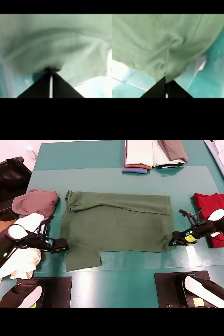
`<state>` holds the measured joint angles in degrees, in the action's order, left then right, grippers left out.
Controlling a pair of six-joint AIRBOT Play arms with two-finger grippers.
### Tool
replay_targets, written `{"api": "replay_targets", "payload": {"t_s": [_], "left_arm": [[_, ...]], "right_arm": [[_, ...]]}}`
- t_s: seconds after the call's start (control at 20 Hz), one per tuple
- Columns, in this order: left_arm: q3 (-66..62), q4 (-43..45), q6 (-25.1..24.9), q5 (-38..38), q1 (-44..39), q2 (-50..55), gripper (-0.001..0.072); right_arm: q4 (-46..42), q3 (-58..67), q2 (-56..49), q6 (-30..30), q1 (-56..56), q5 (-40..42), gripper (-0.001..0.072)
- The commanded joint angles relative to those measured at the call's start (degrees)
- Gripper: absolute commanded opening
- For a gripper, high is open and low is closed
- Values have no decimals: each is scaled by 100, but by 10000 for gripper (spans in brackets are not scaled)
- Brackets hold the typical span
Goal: Fold the shirts.
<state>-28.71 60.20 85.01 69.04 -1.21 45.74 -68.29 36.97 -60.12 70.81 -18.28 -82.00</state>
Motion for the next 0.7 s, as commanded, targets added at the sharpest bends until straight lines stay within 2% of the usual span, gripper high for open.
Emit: {"api": "replay_targets", "payload": {"t_s": [0.0,0.15,0.25,0.4,0.65], "left_arm": [[-151,98,396,883,-4,-1134,19],[-262,85,826,1906,-4,-2024,19],[-437,87,962,2122,-4,-2371,19],[-717,87,892,1832,-4,-2197,19],[-1397,105,-74,330,-4,-466,19]], "right_arm": [[-398,151,699,74,-52,-485,20],[-758,151,1451,144,-55,-896,19],[-852,155,1873,229,-68,-898,19],[-822,422,1974,332,-92,-835,19],[-820,1458,782,350,407,-302,18]]}}
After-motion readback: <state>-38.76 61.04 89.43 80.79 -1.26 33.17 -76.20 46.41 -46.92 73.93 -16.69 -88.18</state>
